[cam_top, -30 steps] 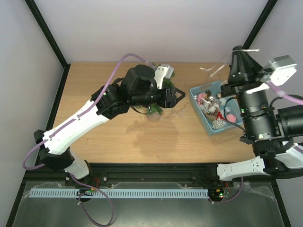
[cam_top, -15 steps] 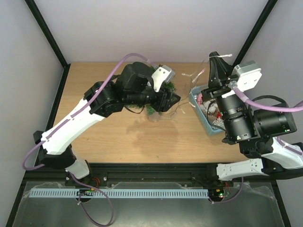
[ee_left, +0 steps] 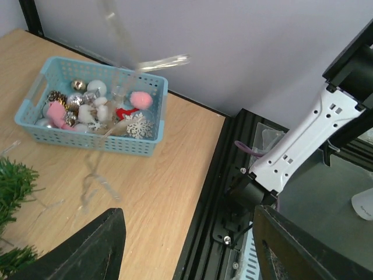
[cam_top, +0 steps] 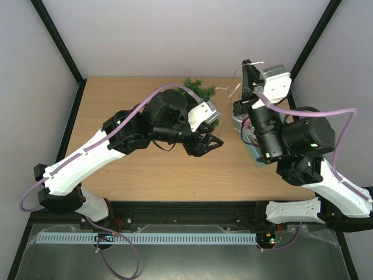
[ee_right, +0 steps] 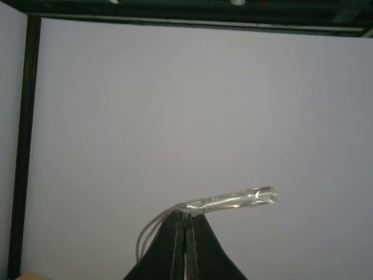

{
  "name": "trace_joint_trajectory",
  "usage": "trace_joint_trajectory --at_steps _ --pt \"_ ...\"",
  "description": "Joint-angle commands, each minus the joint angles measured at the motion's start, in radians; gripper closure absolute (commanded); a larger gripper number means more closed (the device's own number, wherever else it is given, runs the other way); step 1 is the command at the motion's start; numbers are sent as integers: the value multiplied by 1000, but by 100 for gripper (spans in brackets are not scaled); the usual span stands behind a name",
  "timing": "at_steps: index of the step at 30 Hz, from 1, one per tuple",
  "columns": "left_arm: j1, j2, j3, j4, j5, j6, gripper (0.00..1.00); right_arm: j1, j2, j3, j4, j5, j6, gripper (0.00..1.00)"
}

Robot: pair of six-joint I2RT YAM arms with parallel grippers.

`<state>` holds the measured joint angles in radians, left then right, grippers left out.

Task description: Decorate the small christmas tree

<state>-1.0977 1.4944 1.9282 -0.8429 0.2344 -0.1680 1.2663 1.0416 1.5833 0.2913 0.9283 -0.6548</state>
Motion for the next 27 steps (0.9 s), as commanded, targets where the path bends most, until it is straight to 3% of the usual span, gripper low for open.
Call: trace_joint_trajectory --at_steps 1,11,27 --pt "-20 33 30 54 -50 45 38 -82 23 33 -100 -72 132 99" --pt "-51 178 179 -14 -381 110 40 -282 48 60 -238 -219 306 99" --pt "-48 285 229 102 -474 250 42 -389 32 90 -290 -266 325 99"
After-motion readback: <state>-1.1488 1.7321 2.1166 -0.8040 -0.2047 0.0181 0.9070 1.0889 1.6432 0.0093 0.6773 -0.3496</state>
